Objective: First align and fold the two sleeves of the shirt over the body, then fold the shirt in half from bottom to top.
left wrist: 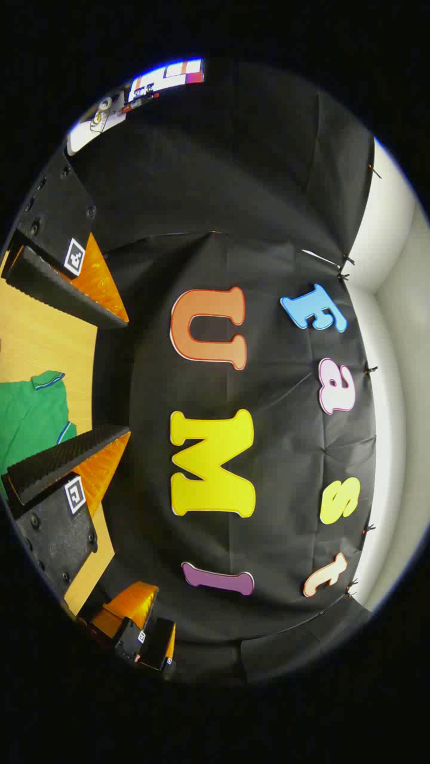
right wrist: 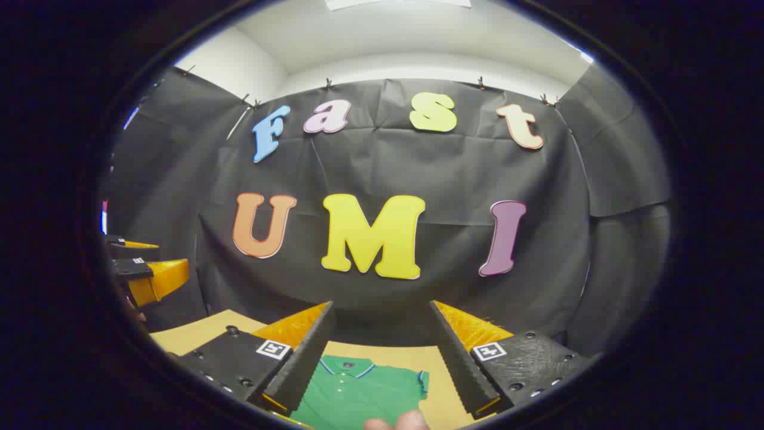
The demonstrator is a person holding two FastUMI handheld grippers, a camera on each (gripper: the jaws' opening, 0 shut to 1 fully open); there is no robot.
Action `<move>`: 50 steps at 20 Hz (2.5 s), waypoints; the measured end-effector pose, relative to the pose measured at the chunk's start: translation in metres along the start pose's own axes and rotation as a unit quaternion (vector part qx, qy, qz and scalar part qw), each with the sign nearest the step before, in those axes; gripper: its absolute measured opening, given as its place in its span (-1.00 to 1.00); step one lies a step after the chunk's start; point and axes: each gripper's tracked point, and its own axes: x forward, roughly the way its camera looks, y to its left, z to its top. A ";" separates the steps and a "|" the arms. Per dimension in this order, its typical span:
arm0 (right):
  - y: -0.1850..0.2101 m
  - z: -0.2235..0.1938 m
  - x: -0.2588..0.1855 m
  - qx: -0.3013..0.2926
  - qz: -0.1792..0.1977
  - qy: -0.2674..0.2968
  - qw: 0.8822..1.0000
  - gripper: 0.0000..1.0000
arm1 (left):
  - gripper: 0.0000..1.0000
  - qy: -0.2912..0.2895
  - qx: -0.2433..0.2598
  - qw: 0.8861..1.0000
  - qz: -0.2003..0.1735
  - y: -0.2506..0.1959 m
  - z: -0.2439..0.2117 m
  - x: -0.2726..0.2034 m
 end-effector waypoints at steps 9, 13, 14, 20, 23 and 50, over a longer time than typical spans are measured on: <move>-0.012 -0.004 0.022 -0.002 -0.011 0.012 1.000 0.92 | 1.00 -0.012 0.007 1.000 -0.014 -0.014 0.003 0.019; -0.023 -0.009 0.019 -0.010 -0.017 0.021 1.000 0.89 | 1.00 -0.008 -0.013 1.000 -0.016 -0.019 0.000 0.019; -0.023 -0.010 0.017 -0.011 -0.015 0.024 1.000 0.89 | 1.00 -0.005 -0.012 1.000 -0.016 -0.020 -0.003 0.019; -0.045 -0.027 0.013 -0.015 -0.030 0.049 0.998 0.92 | 1.00 0.003 -0.009 1.000 -0.022 -0.031 -0.007 0.020; -0.055 -0.040 0.011 -0.023 -0.031 0.066 0.997 0.92 | 1.00 0.009 -0.010 1.000 -0.025 -0.037 -0.012 0.020; -0.114 -0.288 0.102 -0.001 -0.001 0.319 0.948 0.90 | 1.00 0.038 0.009 0.999 -0.005 -0.047 -0.031 0.024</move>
